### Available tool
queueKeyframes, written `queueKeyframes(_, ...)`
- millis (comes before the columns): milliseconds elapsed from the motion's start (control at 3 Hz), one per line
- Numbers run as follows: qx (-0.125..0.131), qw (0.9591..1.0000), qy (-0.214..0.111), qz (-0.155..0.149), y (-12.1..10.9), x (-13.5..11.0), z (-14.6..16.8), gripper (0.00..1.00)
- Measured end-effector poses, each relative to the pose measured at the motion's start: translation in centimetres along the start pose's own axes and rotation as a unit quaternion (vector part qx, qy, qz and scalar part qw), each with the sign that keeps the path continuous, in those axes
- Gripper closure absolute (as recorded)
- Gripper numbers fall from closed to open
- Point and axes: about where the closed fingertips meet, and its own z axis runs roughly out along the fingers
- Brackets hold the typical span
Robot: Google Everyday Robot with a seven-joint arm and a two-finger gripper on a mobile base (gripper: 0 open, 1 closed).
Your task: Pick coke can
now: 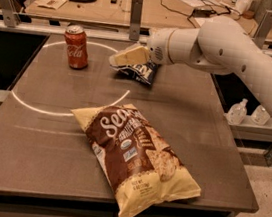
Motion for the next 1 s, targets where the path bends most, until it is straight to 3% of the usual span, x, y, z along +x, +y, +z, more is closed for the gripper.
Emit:
queueKeyframes(333, 0.0, 1.0, 0.0, 0.0, 0.0, 0.0, 0.0, 0.0)
queueKeyframes(1000, 0.01, 0.9999, 0.004, 0.008, 1.2, -0.4, 4.0, 0.0)
